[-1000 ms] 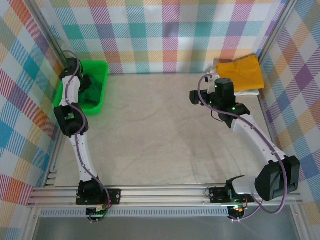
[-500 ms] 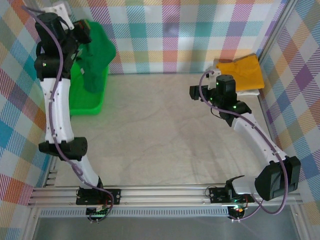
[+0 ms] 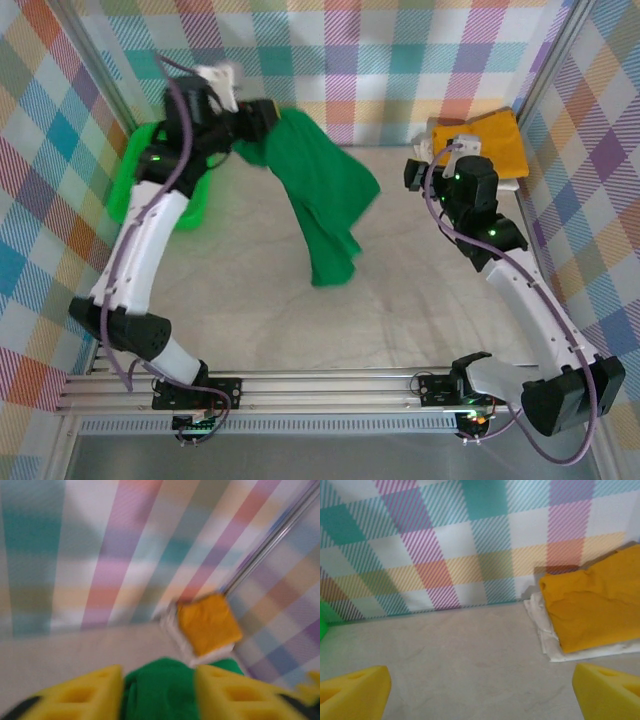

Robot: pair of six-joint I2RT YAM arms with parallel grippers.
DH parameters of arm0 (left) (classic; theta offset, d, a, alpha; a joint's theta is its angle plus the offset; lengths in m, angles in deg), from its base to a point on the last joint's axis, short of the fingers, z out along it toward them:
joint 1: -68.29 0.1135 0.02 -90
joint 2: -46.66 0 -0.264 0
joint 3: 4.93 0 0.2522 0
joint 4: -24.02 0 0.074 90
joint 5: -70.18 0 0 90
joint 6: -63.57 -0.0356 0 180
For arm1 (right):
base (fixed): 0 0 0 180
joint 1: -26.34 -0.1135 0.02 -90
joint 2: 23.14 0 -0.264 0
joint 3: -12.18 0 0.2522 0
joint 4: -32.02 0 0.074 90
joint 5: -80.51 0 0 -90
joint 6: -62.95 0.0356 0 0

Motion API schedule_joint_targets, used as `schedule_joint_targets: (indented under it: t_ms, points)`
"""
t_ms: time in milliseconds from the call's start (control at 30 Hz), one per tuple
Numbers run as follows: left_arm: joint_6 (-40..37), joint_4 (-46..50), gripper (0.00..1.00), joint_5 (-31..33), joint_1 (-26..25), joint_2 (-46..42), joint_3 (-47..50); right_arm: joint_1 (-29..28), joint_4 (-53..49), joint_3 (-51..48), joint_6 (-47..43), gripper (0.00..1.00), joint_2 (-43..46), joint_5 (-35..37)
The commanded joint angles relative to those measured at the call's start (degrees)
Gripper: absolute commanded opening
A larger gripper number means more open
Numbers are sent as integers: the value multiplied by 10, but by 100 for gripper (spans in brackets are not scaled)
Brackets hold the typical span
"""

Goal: Fold and stack the t-shirts

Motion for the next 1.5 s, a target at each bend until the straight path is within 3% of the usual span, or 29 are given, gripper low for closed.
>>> schedule_joint_targets:
  t_ms: [0, 67, 200, 300, 433, 600, 767, 967, 1033, 1133, 1267, 1367, 1400, 1467]
  points:
    - [-2, -4, 63, -7, -3, 50, 88, 12, -48, -10, 44, 93, -24, 24]
    - [-4, 5, 63, 22, -4, 40, 146, 12, -60, -13, 43, 93, -40, -5]
    - [-4, -56, 63, 63, -34, -65, 311, 12, -87, -36, 46, 91, -62, -75]
    - [-31, -46, 63, 50, -103, -105, 388, 13, -103, -68, 50, 90, -80, -123]
    - [-5, -37, 64, 38, -171, -105, 467, 2, -107, -96, 10, 83, -111, -267]
    - [57, -120, 68, 21, -225, -96, 568, -36, -136, -119, 29, 80, -151, -268]
    - [36, -144, 74, 31, -272, -45, 563, -39, -157, -150, 95, 82, -184, -206]
    - [28, -204, 83, 37, -338, -21, 594, -39, -146, -202, 193, 84, -191, -183]
    - [25, -221, 81, 34, -347, -1, 596, -38, -140, -216, 215, 84, -200, -185]
    - [22, -249, 70, 33, -350, 37, 594, -39, -99, -237, 219, 77, -216, -203]
    - [16, -254, 29, 60, -349, 47, 581, -39, -79, -233, 205, 53, -207, -193]
    - [12, -262, 7, 93, -346, 12, 591, -37, -97, -210, 183, 27, -184, -179]
    - [14, -265, 1, 106, -343, -4, 597, -35, -100, -205, 178, 19, -171, -173]
    - [20, -269, 0, 118, -328, -39, 611, -25, -108, -198, 172, 8, -146, -170]
